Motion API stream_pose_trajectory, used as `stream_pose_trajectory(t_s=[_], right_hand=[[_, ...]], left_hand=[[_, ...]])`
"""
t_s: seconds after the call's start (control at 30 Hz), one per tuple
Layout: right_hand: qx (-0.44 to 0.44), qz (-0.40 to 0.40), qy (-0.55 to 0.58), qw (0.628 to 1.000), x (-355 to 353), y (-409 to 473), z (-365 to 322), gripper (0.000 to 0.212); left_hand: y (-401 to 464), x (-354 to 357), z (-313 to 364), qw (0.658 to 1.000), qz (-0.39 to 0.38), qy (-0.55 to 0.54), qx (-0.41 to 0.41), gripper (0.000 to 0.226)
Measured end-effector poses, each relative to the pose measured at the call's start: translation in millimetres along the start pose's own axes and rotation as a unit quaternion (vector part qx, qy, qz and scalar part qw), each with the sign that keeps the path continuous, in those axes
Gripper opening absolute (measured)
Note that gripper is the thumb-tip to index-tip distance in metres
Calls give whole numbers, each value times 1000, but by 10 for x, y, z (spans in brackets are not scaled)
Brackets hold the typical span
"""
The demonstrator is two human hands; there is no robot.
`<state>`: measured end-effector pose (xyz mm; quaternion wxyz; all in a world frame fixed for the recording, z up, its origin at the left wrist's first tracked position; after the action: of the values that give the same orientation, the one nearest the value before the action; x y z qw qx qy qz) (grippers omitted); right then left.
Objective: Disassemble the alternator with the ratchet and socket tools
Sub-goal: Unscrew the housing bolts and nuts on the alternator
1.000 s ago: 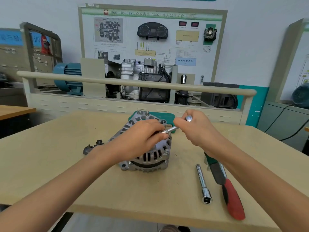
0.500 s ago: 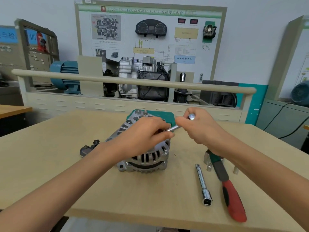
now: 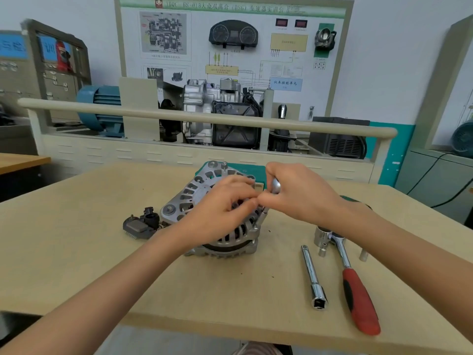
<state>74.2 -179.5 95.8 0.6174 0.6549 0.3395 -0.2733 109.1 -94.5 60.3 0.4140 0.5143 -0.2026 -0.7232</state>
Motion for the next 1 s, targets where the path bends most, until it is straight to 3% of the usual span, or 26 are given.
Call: stream_pose_trajectory(t_s=[0.13, 0.27, 0.47, 0.6, 0.73, 0.87, 1.0], right_hand=[[-59, -21, -41, 997, 45, 7, -149, 23], [-150, -33, -90, 984, 51, 18, -286, 22], [-251, 29, -100, 962, -2, -29, -473, 22], [-266, 50, -72, 960, -47, -90, -455, 18], [-142, 83, -145, 976, 10, -87, -283, 20], [60, 85, -206, 973, 85, -90, -54, 15], [95, 118, -203, 967, 26, -146, 5, 14]], left_hand=[[-49, 74, -10, 999, -21, 36, 32, 22], [-98, -18, 0, 999, 9, 35, 22, 26], [-66, 6, -54, 999, -2, 23, -42, 35], [-27, 78, -27, 998, -26, 39, -49, 43], [-15, 103, 35, 999, -18, 28, -38, 49], [11, 193, 45, 999, -27, 23, -32, 26], [46, 235, 55, 998, -16, 55, -26, 11]])
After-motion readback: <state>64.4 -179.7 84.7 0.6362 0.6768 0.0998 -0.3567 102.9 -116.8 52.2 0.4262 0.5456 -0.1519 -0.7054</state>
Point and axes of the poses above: each hand's wrist, its own y-axis towards the middle knuckle, its own x-axis out of the palm, z = x × y, the point moved 8 cm from there along y, towards the middle knuckle, and after that the axes turned 11 degrees about z, right-handed, at the moved point
